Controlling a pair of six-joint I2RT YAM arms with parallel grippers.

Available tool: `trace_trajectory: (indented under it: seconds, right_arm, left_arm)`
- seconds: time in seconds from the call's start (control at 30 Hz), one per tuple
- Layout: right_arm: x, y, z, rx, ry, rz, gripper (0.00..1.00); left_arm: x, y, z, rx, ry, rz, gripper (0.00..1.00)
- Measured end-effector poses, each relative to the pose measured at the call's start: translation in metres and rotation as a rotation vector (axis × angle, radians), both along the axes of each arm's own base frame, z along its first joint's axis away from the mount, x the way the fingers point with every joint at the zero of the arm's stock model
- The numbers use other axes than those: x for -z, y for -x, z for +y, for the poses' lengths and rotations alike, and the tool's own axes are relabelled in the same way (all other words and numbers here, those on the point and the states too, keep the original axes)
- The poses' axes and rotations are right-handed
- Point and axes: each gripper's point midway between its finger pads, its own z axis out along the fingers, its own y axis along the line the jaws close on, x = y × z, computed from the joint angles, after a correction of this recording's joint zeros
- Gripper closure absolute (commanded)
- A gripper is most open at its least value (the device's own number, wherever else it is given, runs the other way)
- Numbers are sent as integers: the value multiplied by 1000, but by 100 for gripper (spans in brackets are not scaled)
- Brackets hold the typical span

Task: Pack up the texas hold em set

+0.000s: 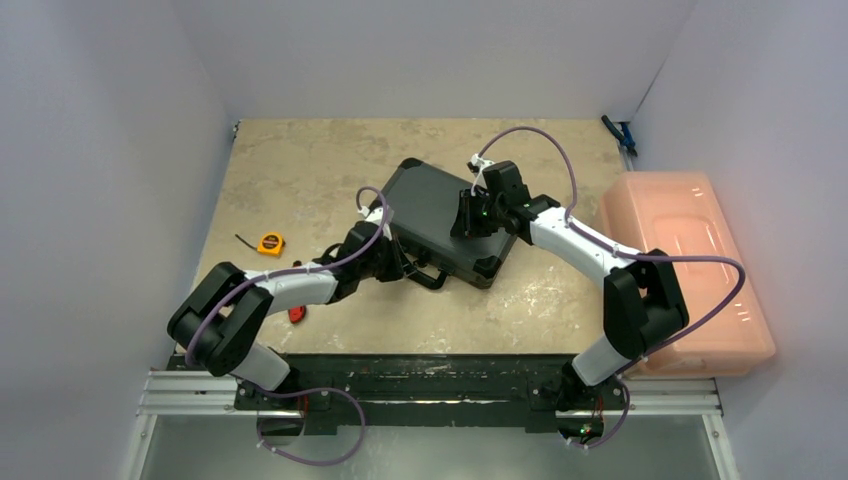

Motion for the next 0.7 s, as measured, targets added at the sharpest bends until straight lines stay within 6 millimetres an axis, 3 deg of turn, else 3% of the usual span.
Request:
trace_trajectory:
  seconds: [0.7]
  right_arm:
    - [0, 0, 0, 0, 0, 0, 74]
  left_arm:
    - [-5, -10, -11, 19, 15, -11, 100]
